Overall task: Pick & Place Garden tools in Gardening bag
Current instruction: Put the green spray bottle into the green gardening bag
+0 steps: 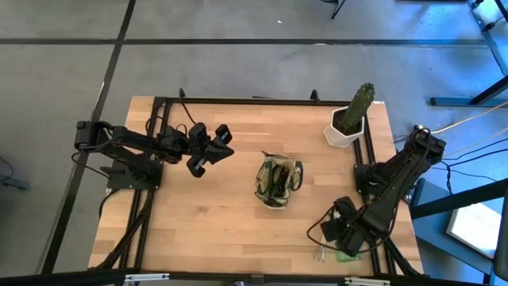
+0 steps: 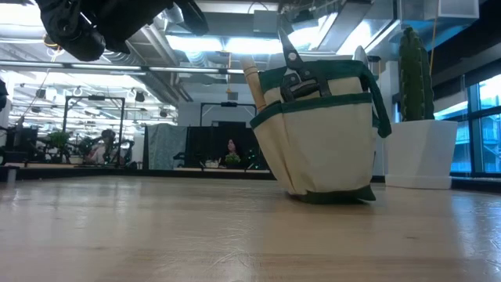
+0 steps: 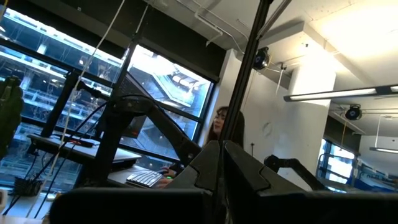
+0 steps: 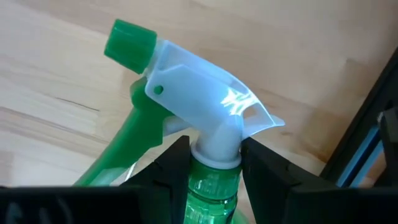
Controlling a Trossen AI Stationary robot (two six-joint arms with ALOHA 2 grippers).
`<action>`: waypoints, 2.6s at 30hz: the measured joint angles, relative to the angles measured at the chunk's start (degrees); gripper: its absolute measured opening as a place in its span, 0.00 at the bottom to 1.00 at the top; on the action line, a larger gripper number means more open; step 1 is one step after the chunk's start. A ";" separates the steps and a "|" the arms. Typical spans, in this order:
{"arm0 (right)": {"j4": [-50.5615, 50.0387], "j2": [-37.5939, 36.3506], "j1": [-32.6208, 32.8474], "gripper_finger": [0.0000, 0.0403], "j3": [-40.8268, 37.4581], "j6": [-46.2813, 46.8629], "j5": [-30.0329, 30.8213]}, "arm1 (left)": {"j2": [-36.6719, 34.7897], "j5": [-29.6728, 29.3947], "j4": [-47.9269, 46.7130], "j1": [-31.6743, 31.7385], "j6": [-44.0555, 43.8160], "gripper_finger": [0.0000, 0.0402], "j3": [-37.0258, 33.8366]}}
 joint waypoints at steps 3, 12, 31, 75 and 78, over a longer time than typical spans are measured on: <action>-1.87 0.00 -0.33 0.32 1.73 -0.96 1.92 | 0.00 0.00 0.01 0.00 0.00 0.04 0.00; -4.90 0.00 -1.97 0.32 5.61 -4.91 7.10 | 0.00 0.00 0.01 0.00 0.00 0.04 0.00; -11.63 0.00 -4.17 0.32 14.35 -12.76 18.69 | 0.00 0.07 0.00 -0.01 0.00 0.04 0.00; 8.49 -2.99 -14.58 0.32 26.33 -75.44 50.70 | 0.00 0.68 -0.92 0.00 0.09 0.04 -0.02; 11.51 -3.65 -15.60 0.32 26.33 -81.59 55.09 | -0.01 0.68 -0.92 0.00 0.24 0.04 -0.02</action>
